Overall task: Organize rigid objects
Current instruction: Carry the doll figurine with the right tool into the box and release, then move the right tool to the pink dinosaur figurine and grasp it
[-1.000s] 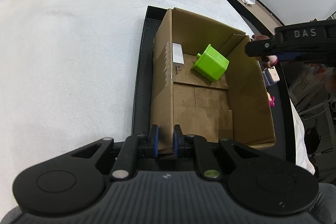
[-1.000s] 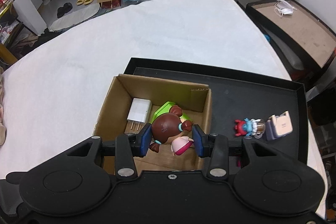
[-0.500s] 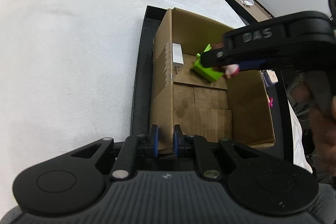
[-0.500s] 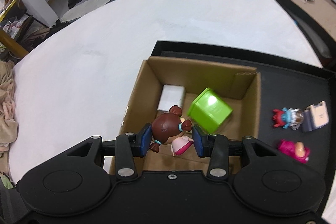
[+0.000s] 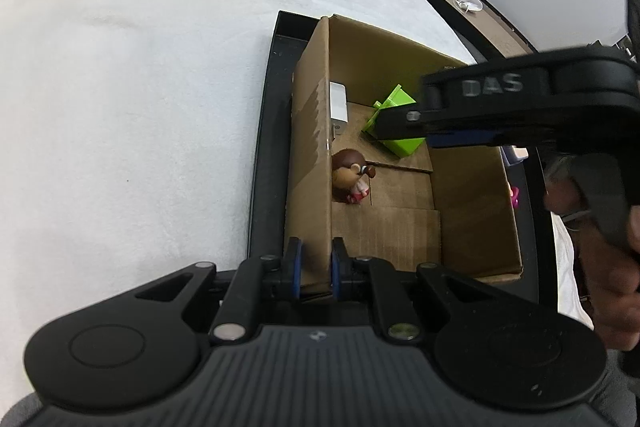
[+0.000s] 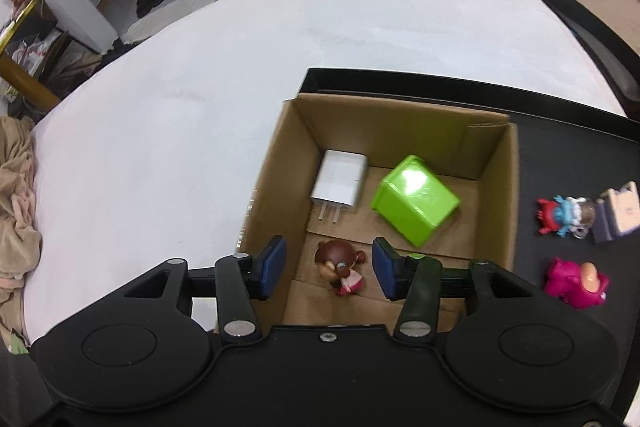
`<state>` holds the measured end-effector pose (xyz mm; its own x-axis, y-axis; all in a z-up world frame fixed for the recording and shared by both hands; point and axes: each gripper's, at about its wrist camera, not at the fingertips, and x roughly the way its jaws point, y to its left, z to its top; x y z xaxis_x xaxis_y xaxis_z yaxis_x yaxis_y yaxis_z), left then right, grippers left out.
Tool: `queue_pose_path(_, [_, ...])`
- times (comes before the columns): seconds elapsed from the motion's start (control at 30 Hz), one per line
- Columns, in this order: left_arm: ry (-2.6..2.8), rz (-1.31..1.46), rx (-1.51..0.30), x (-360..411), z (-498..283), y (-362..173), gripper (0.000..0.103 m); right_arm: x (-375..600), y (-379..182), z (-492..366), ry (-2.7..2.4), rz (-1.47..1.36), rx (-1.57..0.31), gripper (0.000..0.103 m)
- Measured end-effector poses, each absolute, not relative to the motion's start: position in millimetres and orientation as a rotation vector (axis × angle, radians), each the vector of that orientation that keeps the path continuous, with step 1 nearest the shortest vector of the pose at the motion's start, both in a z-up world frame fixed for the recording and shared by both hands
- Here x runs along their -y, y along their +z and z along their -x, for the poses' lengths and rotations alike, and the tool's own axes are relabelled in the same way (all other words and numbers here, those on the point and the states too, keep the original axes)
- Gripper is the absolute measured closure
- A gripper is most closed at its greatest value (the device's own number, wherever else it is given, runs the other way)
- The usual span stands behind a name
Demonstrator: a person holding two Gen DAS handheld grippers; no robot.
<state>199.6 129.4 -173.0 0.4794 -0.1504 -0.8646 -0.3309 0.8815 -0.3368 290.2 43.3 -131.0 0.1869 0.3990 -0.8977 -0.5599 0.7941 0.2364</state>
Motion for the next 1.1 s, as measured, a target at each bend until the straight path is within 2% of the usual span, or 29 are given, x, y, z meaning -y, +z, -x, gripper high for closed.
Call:
queue_pose_path(0.2, [0.120,0.496,-1.079,-128,-200,-172,0.090,-19,-120,-292,0.641,0.134,-1.166,0.049])
queue_pose_path(0.53, [0.132,0.478,-1.086,-124,-201,-171,0.090,31,-110,-302,0.578,0.082,-1.132,0.048])
queue_pose_path(0.7, [0.141,0.468,-1.089,-122,-202,-170,0.090,55,-108,-306,0.557,0.064,-1.117,0.040])
queue_pose_path(1.1, [0.170,0.448,-1.100,-115,-205,-169,0.091,111,-124,-315,0.507,-0.001,-1.131,0.036])
